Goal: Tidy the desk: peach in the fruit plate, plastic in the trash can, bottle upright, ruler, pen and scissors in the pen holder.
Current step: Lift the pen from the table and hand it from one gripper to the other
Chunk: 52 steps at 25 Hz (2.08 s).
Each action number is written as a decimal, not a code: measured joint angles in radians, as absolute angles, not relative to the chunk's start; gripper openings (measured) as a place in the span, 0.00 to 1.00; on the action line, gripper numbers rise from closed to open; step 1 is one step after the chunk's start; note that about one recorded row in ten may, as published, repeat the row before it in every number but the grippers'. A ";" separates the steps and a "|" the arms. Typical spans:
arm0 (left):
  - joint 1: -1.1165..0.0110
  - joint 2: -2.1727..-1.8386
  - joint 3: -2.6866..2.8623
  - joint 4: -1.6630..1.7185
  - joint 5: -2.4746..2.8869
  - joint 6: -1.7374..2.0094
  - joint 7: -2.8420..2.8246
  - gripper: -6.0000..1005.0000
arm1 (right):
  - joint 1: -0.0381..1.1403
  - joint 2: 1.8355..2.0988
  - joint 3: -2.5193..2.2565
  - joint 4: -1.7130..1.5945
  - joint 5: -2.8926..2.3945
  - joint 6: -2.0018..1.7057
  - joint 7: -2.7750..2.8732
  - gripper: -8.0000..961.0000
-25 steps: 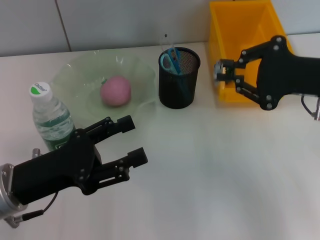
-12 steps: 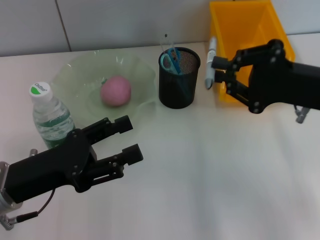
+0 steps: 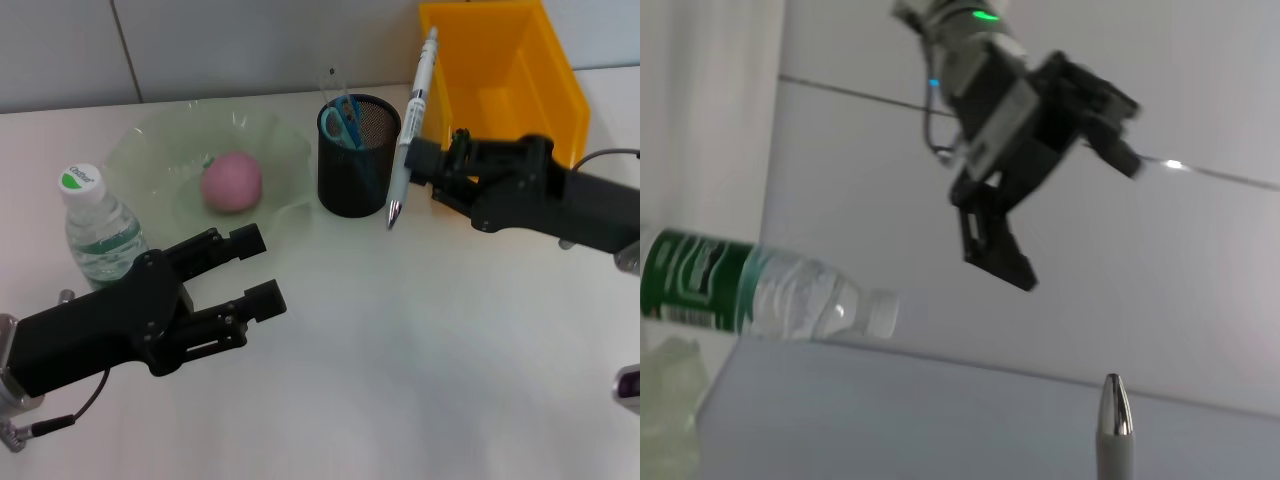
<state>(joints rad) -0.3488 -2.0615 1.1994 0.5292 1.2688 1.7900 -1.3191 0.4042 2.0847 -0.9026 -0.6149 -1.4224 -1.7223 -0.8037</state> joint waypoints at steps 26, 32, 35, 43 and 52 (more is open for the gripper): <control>-0.367 -2.066 1.208 0.633 1.366 1.730 -1.422 0.80 | 0.420 2.075 -0.973 -0.516 -1.569 -1.849 -1.588 0.14; -0.382 -2.070 1.211 0.634 1.371 1.717 -1.426 0.80 | 0.443 2.065 -0.974 -0.503 -1.598 -1.838 -1.591 0.14; -0.385 -2.070 1.213 0.634 1.371 1.714 -1.427 0.80 | 0.451 2.065 -0.975 -0.502 -1.602 -1.825 -1.593 0.14; -0.409 -2.071 1.222 0.632 1.371 1.699 -1.439 0.80 | 0.467 2.058 -0.993 -0.504 -1.603 -1.792 -1.618 0.14; -0.440 -2.074 1.259 0.625 1.366 1.671 -1.443 0.80 | 0.480 2.062 -1.028 -0.507 -1.603 -1.778 -1.646 0.14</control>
